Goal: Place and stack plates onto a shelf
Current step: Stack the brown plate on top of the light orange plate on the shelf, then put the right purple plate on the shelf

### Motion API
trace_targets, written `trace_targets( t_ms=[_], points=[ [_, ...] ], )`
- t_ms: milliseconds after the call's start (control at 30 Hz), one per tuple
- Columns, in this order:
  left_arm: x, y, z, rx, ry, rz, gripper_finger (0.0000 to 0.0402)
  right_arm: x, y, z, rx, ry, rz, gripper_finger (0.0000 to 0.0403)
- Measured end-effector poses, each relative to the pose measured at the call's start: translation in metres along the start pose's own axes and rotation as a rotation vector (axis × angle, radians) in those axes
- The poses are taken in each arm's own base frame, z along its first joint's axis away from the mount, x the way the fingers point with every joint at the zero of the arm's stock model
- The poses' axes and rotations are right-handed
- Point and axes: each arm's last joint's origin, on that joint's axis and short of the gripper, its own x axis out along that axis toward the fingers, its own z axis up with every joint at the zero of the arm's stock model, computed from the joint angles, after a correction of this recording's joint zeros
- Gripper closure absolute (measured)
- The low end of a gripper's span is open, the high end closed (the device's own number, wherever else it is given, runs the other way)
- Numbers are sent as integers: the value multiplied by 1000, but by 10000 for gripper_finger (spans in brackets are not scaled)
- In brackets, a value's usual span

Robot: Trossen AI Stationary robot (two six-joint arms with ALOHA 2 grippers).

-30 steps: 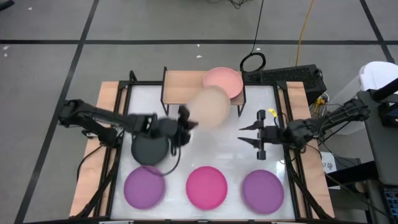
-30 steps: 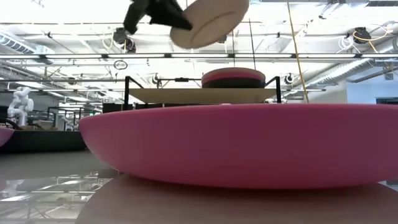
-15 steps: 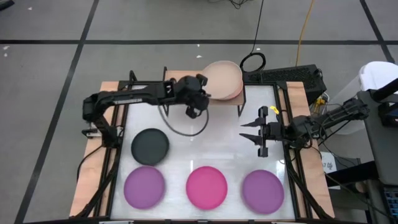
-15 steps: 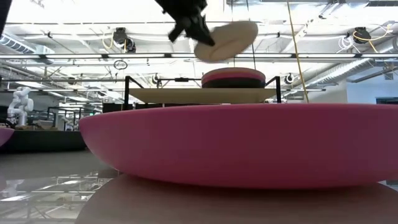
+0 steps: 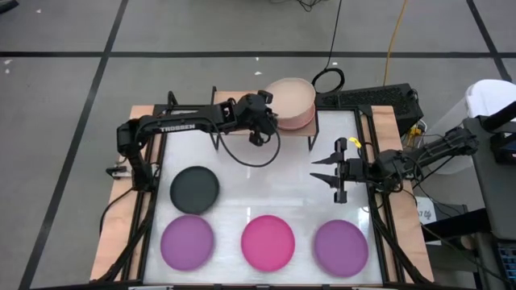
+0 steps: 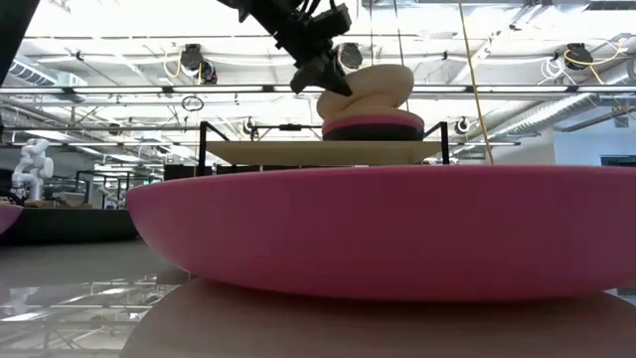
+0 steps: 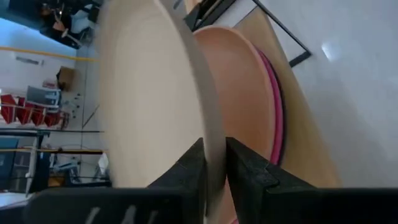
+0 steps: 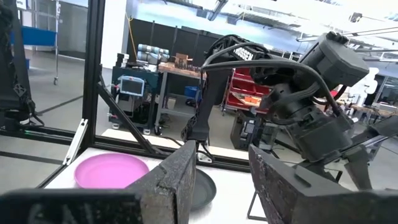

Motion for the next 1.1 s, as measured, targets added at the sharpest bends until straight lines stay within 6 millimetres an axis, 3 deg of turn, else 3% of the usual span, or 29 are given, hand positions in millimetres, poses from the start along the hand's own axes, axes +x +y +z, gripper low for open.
trace_targets(
  t_ms=[400,533,600,767,900,1000,1100],
  points=[
    [0,-1,3,-39,9,22,231,0,0,0,0,1,0,273],
    [-4,-5,9,6,98,94,203,0,0,0,0,1,0,273],
    [-16,-4,14,40,168,154,197,0,0,0,0,1,0,273],
    [-65,0,38,52,180,296,195,0,0,0,5,0,-1,273],
    [-125,8,48,-133,52,334,195,-2,0,-1,26,13,4,273],
    [-172,11,39,-326,-34,278,195,-4,0,-4,46,48,14,273],
    [-205,5,24,-449,-140,143,196,-6,2,-8,33,93,29,273]
  ],
)
